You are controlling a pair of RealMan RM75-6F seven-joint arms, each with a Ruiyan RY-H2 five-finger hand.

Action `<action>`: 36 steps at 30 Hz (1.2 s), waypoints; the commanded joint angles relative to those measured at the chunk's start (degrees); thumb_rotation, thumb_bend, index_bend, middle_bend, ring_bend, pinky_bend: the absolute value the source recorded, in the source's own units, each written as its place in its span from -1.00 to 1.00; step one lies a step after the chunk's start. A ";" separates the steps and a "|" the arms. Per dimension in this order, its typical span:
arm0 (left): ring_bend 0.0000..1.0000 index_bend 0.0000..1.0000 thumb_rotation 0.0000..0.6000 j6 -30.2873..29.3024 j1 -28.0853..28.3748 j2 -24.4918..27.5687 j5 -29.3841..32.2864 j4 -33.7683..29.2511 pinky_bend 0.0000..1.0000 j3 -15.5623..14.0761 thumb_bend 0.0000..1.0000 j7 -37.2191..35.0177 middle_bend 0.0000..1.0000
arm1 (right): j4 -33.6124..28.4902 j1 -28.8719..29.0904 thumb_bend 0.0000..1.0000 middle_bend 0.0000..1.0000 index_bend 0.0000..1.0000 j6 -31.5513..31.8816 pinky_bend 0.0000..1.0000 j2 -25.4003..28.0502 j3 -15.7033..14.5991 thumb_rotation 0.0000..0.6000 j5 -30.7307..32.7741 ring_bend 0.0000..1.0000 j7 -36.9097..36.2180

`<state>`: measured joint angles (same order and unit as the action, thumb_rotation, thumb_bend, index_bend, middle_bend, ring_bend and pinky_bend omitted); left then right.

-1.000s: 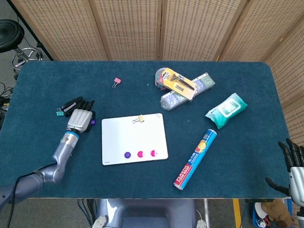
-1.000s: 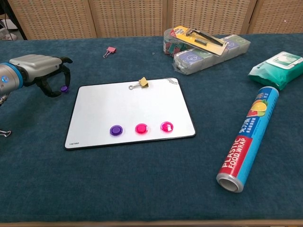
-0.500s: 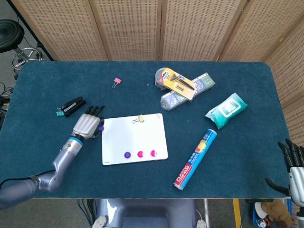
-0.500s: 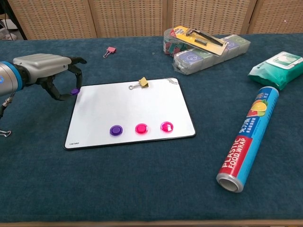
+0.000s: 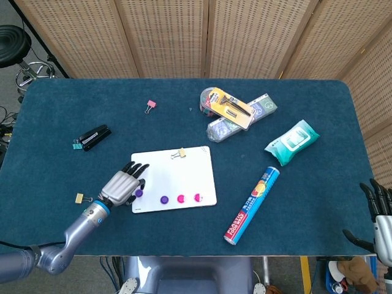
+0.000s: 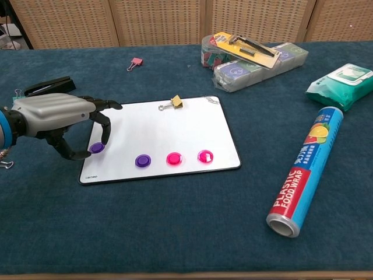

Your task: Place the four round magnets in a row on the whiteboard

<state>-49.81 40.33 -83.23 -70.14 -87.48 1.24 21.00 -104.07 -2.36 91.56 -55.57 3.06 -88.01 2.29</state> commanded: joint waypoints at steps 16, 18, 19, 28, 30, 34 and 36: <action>-1.00 0.13 1.00 -1.49 -0.82 -1.25 -3.90 -0.37 -1.00 -1.86 -0.28 0.64 -1.00 | -0.02 -0.08 -1.00 -1.00 -1.00 -0.05 -1.00 0.36 -0.03 1.00 0.06 -1.00 -0.51; -1.00 0.13 1.00 -1.72 -0.90 -1.39 -4.01 -0.36 -1.00 -1.94 -0.28 1.13 -1.00 | -0.05 -0.07 -1.00 -1.00 -1.00 -0.12 -1.00 0.39 -0.05 1.00 0.06 -1.00 -0.51; -1.00 0.13 1.00 -1.86 -0.91 -1.45 -4.05 -0.32 -1.00 -1.92 -0.28 1.43 -1.00 | -0.06 -0.06 -1.00 -1.00 -1.00 -0.13 -1.00 0.39 -0.06 1.00 0.07 -1.00 -0.50; -1.00 0.13 1.00 -2.63 -1.09 -1.95 -4.19 -0.13 -1.00 -1.82 -0.29 2.97 -1.00 | -0.18 -0.11 -1.00 -1.00 -1.00 -0.05 -1.00 0.48 -0.03 1.00 0.10 -1.00 -0.62; -1.00 0.13 1.00 -2.53 -1.11 -2.17 -4.17 0.03 -1.00 -1.98 -0.29 3.44 -1.00 | -0.20 -0.13 -1.00 -1.00 -1.00 -0.04 -1.00 0.51 -0.07 1.00 0.01 -1.00 -0.65; -1.00 0.13 1.00 -2.63 -1.17 -2.78 -3.96 0.41 -1.00 -1.97 -0.29 4.25 -1.00 | -0.23 -0.16 -1.00 -1.00 -1.00 -0.02 -1.00 0.62 -0.06 1.00 0.07 -1.00 -0.83; -1.00 0.12 1.00 -2.53 -1.17 -2.91 -3.85 0.44 -1.00 -1.97 -0.29 4.35 -1.00 | -0.22 -0.17 -1.00 -1.00 -1.00 -0.01 -1.00 0.65 -0.05 1.00 0.07 -1.00 -0.86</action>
<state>-52.37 39.16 -86.12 -74.02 -87.05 -0.72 25.33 -104.29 -2.53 91.55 -54.92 3.01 -87.94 1.43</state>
